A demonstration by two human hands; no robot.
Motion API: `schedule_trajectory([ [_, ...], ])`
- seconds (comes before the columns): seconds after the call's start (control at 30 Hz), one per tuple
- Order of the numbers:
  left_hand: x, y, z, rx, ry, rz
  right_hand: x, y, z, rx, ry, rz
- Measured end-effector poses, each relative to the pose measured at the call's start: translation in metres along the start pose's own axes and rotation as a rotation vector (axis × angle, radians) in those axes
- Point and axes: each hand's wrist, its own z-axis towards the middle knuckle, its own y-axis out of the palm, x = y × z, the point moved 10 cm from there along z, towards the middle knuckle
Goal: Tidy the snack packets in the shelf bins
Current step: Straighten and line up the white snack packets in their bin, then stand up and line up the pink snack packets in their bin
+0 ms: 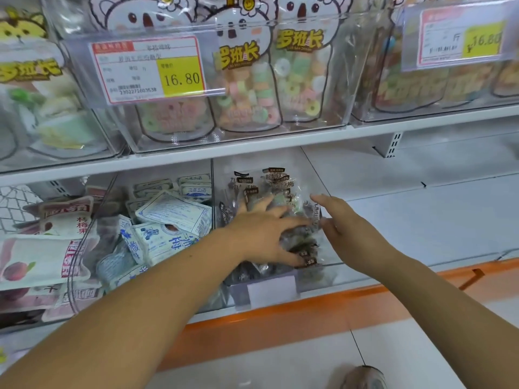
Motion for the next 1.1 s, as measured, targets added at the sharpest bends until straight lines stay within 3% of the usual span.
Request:
schedule_trajectory([
  [0.27,-0.037,-0.023,0.000,0.097,-0.156,-0.042,0.000,-0.001,0.000,-0.015,0.039,0.030],
  [0.43,-0.029,-0.023,-0.010,0.079,-0.129,-0.164,0.004,0.002,-0.002,-0.055,0.058,-0.019],
  [0.53,-0.026,-0.047,-0.045,0.251,-0.102,-0.289,0.008,0.003,-0.004,-0.141,0.110,-0.138],
  [0.6,-0.037,-0.056,-0.083,0.380,-0.125,-0.350,0.009,-0.008,-0.006,-0.104,0.178,-0.371],
  [0.67,-0.059,-0.054,-0.124,0.475,-0.190,-0.369,-0.021,-0.024,-0.006,0.064,0.094,-0.489],
  [0.73,-0.095,-0.043,-0.166,0.535,-0.291,-0.372,-0.068,-0.025,-0.006,0.144,-0.026,-0.336],
  [0.9,-0.199,-0.014,-0.252,0.610,-0.518,-0.248,-0.194,0.048,-0.001,0.001,-0.411,-0.130],
  [1.1,-0.289,0.007,-0.305,0.590,-0.571,-0.229,-0.304,0.155,0.046,-0.254,-0.537,-0.099],
])
